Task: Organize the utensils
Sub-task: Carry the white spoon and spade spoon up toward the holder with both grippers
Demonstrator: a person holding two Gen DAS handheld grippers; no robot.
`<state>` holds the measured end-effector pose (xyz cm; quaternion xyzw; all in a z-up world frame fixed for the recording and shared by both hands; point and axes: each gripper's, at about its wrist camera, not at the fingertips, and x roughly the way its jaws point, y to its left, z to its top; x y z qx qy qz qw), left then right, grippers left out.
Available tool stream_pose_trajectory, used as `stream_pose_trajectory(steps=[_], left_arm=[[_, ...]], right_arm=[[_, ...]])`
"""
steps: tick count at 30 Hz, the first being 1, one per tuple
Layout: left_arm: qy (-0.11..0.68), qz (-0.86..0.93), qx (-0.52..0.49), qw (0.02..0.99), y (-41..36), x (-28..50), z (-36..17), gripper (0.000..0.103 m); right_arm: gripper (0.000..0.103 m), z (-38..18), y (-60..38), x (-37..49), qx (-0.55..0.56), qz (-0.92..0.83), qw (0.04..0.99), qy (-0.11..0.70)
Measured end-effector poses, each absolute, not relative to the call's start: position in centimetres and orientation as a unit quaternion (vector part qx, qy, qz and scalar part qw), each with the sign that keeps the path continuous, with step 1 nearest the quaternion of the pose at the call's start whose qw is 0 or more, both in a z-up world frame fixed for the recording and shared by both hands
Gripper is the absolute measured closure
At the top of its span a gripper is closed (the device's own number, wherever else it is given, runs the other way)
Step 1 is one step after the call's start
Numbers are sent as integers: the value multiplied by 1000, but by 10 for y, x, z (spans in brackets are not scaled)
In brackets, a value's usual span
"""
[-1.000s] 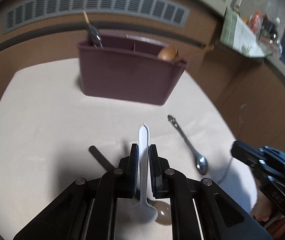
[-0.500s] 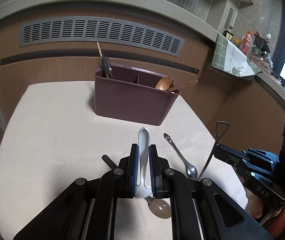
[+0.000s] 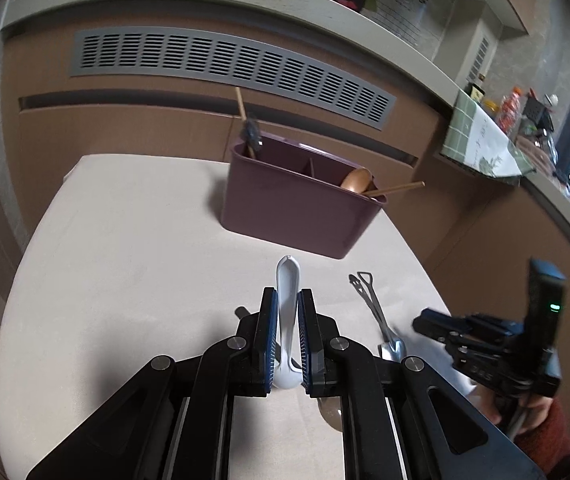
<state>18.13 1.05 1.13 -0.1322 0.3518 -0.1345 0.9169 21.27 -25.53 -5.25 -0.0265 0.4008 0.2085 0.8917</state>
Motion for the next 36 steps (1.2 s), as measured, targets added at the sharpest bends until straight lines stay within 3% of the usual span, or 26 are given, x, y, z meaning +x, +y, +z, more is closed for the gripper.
stream_pose_trajectory(steps=[5, 10, 11, 12, 26, 36], left_arm=[[353, -129, -134, 917, 15, 179, 10, 92], [358, -124, -138, 915, 20, 179, 5, 92], [358, -124, -139, 915, 20, 178, 4, 93], [359, -123, -140, 915, 21, 178, 3, 93], [359, -128, -143, 913, 19, 177, 4, 93], [354, -128, -142, 915, 20, 175, 8, 93]], right_arm=[[83, -83, -257, 259, 38, 192, 868, 456], [85, -93, -232, 283, -3, 166, 865, 473], [94, -92, -226, 282, -24, 164, 868, 469], [96, -91, -221, 280, -42, 166, 869, 464], [99, -28, -232, 211, -19, 225, 908, 354], [103, -3, -225, 208, -10, 244, 913, 326]])
